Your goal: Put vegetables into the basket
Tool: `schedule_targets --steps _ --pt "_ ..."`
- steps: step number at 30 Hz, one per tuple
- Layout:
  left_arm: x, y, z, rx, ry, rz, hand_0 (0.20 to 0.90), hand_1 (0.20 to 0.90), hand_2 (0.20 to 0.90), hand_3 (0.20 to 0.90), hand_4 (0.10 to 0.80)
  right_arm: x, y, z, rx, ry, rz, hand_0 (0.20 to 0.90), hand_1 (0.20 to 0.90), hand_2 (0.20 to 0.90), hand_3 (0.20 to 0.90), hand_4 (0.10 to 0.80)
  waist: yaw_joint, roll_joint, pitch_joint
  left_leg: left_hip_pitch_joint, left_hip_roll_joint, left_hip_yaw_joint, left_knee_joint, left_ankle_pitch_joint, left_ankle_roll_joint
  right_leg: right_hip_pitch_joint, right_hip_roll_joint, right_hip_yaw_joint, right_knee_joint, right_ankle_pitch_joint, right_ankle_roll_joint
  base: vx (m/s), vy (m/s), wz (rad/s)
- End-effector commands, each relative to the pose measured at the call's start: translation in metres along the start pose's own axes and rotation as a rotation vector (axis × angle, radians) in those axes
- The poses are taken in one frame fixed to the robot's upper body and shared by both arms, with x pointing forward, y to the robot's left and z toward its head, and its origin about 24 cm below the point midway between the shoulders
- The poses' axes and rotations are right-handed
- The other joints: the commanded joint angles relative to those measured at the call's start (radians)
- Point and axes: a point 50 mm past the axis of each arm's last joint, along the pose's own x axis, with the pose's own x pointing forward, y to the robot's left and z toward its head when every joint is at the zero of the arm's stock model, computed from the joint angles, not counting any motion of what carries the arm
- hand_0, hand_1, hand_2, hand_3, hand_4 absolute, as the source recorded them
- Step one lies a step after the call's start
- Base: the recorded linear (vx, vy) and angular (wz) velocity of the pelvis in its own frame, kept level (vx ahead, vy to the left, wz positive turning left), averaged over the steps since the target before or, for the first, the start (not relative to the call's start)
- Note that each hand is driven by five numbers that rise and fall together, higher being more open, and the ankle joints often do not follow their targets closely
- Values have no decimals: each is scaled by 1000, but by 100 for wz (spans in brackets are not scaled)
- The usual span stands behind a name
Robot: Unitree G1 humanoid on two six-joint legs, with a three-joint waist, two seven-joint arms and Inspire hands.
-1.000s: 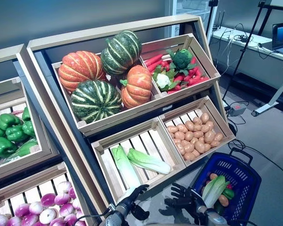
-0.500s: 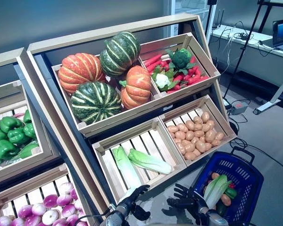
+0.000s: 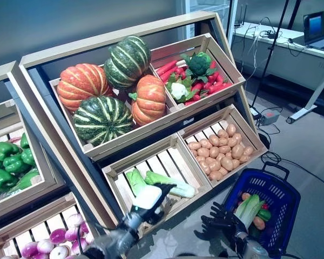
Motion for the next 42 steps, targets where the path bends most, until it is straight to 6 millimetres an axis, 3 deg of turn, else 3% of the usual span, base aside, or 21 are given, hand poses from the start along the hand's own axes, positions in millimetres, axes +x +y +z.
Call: schedule_targets --steps 1,8,14,20,27,34,42 --pt "28 59 -36 279 6 180 900 900 900 900 800 15 29 30 -8 -143 89 900 900 900 900 800 -25 -55 15 -5 -19 -3 15 -46 -21 73 -56 11 36 -74 25 72 73 -19" --pt "36 75 -46 407 -3 114 900 900 900 900 800 12 20 31 -65 -132 66 900 900 900 900 800 -46 -39 42 -41 -28 8 62 -47 -15 26 -74 22 109 -99 25 2 86 -12" --pt "43 76 -49 421 -3 57 900 900 900 900 800 14 11 55 -69 -191 35 900 900 900 900 800 -64 -16 88 -117 -37 13 193 -80 -13 -52 -92 35 238 -155 8 -62 99 -5" --pt "52 102 -64 499 -2 93 900 900 900 900 800 19 11 100 -58 -317 52 900 900 900 900 800 -76 -41 187 -303 16 29 476 -167 -22 -226 -127 72 478 -234 -28 -188 9 -9" --pt "61 144 -84 592 50 125 900 900 900 900 800 24 22 134 -26 -423 67 900 900 900 900 800 -76 -73 251 -510 87 19 738 -277 -24 -436 -170 119 760 -321 -22 -175 -45 0" --pt "63 164 -93 668 64 96 900 900 900 900 800 24 21 147 -4 -458 45 900 900 900 900 800 -80 -79 271 -632 127 -19 916 -354 -34 -569 -209 161 951 -386 -9 -59 -18 1" --pt "60 172 -99 693 83 20 900 900 900 900 800 22 12 144 20 -451 0 900 900 900 900 800 -79 -84 277 -720 143 -66 1026 -398 -42 -655 -215 183 1059 -435 3 -27 -29 1"
